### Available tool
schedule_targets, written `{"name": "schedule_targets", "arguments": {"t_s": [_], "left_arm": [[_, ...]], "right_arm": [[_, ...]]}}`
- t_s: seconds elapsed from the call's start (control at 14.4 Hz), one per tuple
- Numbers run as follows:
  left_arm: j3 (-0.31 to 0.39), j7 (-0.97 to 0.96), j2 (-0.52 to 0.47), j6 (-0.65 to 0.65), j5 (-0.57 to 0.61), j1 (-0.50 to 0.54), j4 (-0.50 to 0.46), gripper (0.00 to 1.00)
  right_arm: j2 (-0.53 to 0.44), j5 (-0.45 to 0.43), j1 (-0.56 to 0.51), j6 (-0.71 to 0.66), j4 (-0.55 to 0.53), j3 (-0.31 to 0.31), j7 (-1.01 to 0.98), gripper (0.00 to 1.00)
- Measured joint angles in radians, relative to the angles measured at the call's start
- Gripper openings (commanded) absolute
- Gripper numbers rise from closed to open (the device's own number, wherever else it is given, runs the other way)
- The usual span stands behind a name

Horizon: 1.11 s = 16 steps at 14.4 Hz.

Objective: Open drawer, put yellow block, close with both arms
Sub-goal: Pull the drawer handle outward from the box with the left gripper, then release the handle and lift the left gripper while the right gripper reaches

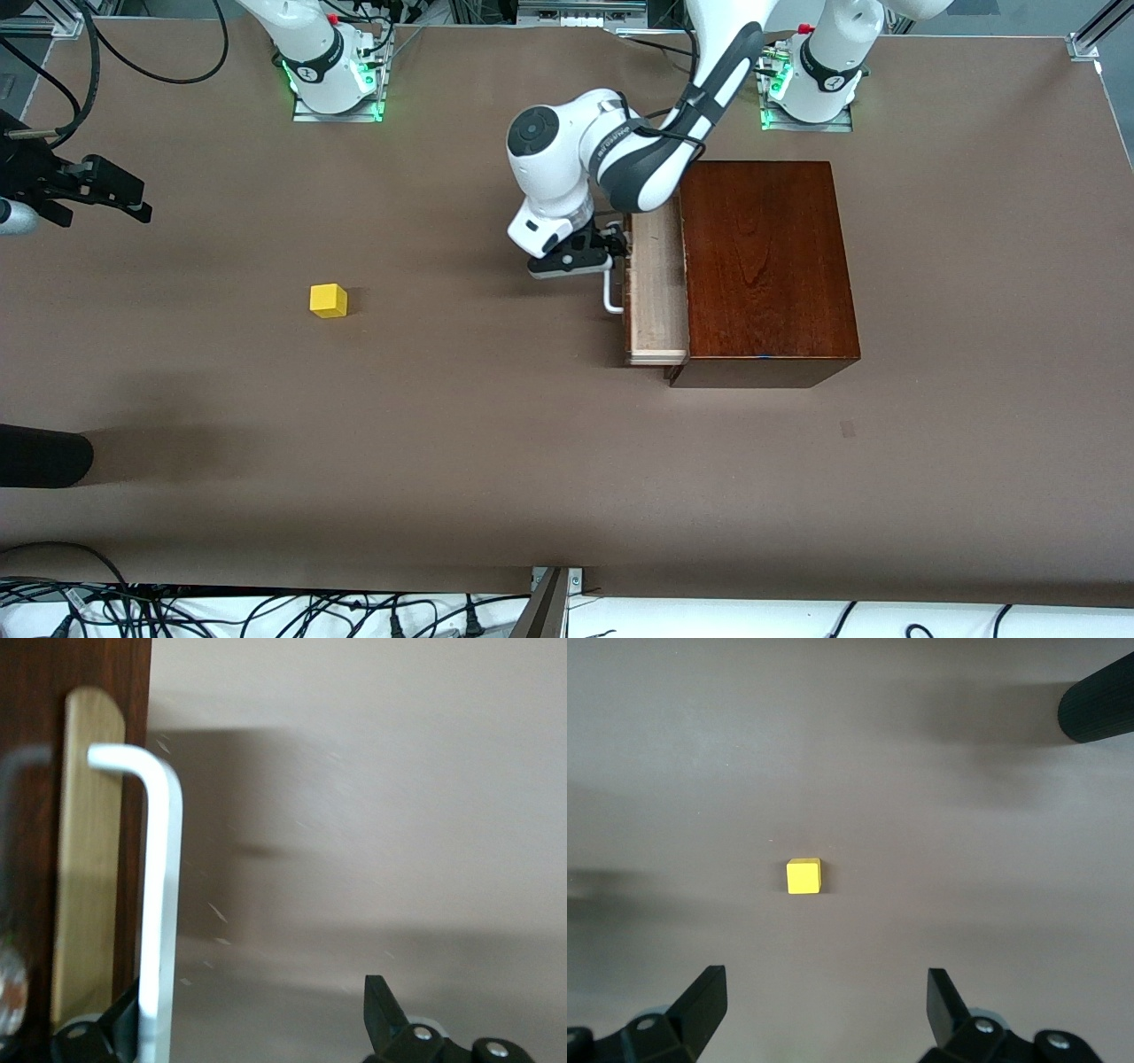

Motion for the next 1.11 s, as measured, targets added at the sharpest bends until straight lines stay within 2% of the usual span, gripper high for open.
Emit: {"name": "schedule_targets", "arguments": {"t_s": [0.28,0.69,1.11], "left_arm": [[0.003,-0.030,0.016,0.001,-0.043,-0.046,0.039,1.00],[0.004,-0.032,0.018,-0.007,-0.049,-0.047,0.050,1.00],[-0.009,-0.034,-0.021,-0.119,-0.073,-0.064,0.104,1.00]], "right_arm": [[0.001,0.000,0.000,0.000,0.000,0.000,0.000,1.00],[0.003,0.000,0.000,0.000,0.000,0.000,0.000,1.00],[0.004,0.000,0.000,0.000,0.000,0.000,0.000,1.00]]}}
